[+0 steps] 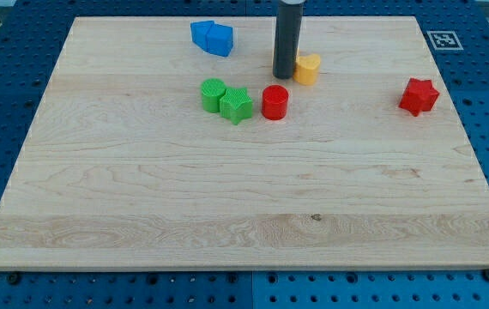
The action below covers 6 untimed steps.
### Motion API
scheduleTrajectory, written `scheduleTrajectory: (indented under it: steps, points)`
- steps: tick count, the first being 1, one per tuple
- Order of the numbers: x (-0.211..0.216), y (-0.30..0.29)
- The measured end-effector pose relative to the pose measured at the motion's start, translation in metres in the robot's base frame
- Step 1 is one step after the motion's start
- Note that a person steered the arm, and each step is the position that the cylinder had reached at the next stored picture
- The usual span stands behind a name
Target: Nudge the yellow hexagon up a bit
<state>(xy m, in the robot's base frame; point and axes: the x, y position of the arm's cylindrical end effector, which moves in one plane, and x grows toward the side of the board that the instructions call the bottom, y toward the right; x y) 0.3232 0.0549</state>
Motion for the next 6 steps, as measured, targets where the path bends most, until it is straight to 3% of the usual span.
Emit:
scheduleTrajectory:
  steps: [3, 6]
  points:
    - [0.001, 0.04]
    - [-0.008, 0.012]
